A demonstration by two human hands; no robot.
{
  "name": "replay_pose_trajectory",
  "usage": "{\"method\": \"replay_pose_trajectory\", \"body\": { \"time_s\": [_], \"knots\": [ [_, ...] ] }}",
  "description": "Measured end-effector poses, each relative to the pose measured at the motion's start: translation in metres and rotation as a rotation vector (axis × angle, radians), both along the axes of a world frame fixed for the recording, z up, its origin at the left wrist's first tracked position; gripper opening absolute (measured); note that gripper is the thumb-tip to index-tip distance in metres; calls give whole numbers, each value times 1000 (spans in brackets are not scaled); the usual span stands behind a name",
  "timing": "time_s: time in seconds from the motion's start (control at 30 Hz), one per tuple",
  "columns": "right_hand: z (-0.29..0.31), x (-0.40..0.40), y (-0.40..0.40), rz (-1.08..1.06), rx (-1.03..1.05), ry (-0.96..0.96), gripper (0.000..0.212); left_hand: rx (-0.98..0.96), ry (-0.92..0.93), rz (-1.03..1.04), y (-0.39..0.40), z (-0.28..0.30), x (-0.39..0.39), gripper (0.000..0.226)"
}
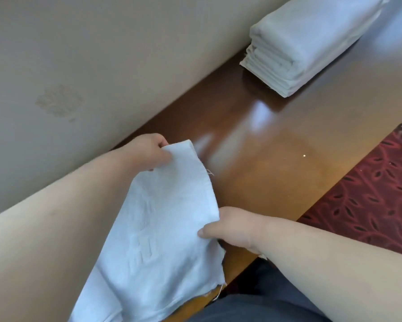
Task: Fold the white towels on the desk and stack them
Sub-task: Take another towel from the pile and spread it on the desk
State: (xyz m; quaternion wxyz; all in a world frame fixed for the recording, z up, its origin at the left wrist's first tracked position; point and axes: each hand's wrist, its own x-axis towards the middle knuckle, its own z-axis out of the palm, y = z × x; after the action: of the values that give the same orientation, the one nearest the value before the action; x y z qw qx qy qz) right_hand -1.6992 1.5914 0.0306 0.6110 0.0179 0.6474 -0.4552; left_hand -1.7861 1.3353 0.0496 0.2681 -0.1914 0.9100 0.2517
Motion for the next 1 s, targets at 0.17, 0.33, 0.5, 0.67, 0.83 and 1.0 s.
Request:
{"method": "replay_pose_trajectory", "body": {
  "time_s": [0.17, 0.33, 0.5, 0.67, 0.83, 1.0],
  "knots": [
    [13, -98, 48, -156, 101, 355, 30, 160, 307, 339, 5, 2, -60, 15],
    [-20, -130, 85, -279, 323, 279, 36, 111, 339, 208, 55, -15, -46, 64],
    [-28, -112, 87, -16, 377, 288, 25, -69, 202, 132, 116, -35, 60, 50],
    [-25, -125, 98, 96, 456, 455, 32, -91, -16, -110, 167, -37, 133, 40],
    [-27, -121, 110, -162, 339, 173, 37, -154, 3, -155, 185, -36, 132, 26],
    [-22, -117, 125, -1, 352, 40, 45, -157, 92, -68, 190, -21, 139, 16]
  ]
}}
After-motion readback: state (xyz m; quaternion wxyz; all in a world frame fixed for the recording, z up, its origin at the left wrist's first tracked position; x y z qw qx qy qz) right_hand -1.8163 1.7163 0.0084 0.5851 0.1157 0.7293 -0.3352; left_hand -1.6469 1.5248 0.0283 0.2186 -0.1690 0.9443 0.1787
